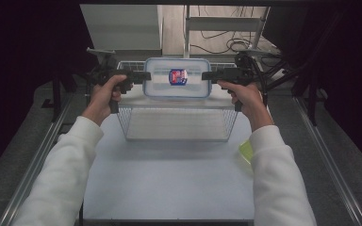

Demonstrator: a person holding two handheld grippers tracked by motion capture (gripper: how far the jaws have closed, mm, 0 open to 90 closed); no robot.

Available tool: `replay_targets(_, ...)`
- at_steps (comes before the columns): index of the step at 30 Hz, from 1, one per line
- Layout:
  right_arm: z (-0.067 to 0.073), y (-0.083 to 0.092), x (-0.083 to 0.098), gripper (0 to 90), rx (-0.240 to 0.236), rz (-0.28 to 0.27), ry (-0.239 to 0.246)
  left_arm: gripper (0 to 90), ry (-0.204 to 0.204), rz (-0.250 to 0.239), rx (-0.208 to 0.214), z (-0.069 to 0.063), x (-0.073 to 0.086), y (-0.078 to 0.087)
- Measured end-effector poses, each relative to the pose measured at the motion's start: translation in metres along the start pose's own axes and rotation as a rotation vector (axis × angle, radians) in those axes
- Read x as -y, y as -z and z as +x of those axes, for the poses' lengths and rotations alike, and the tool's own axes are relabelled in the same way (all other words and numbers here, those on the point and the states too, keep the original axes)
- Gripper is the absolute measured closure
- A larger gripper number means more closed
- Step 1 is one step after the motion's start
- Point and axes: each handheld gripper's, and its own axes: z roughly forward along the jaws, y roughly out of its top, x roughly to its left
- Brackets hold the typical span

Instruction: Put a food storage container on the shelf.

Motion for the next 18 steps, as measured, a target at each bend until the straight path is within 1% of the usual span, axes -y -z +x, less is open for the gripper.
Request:
replay_targets(1, 0.0, -0.001, -0.001, 48.3, 0.007, -0.002, -0.008, 54.6, 0.0, 0.0, 0.0, 0.0, 0.0, 0.0)
replay_targets(2, 0.0, -0.001, -0.001, 48.3, 0.007, -0.002, -0.008, 54.6, 0.01, -0.001, -0.003, 0.001, -0.001, -0.001)
replay_targets(3, 0.0, -0.002, -0.001, 48.2, 0.014, -0.008, -0.023, 54.3, 0.014, -0.001, -0.004, 0.002, -0.002, -0.001)
replay_targets(6, -0.004, -0.005, -0.003, 48.1, 0.013, -0.016, -0.057, 53.5, 0.035, -0.003, -0.007, 0.004, -0.003, -0.003)
replay_targets(8, -0.004, -0.006, -0.004, 47.8, 0.022, -0.022, -0.083, 52.9, 0.055, -0.008, -0.006, 0.006, -0.004, -0.005)
replay_targets(11, -0.005, -0.008, -0.005, 47.3, 0.041, -0.026, -0.094, 52.6, 0.08, -0.005, -0.009, 0.009, -0.007, -0.007)
replay_targets(13, -0.005, -0.009, -0.006, 46.7, 0.061, -0.037, -0.102, 51.5, 0.085, -0.009, -0.025, 0.009, -0.008, -0.009)
replay_targets(16, -0.005, -0.011, -0.006, 45.5, 0.102, -0.039, -0.109, 51.0, 0.079, -0.019, -0.067, 0.009, -0.008, -0.011)
replay_targets(17, -0.005, -0.011, -0.006, 46.6, 0.132, -0.046, -0.106, 52.3, 0.081, -0.023, -0.065, 0.01, -0.008, -0.011)
replay_targets(18, -0.005, -0.011, -0.006, 47.7, 0.137, -0.054, -0.109, 52.2, 0.082, -0.024, -0.062, 0.011, -0.008, -0.011)
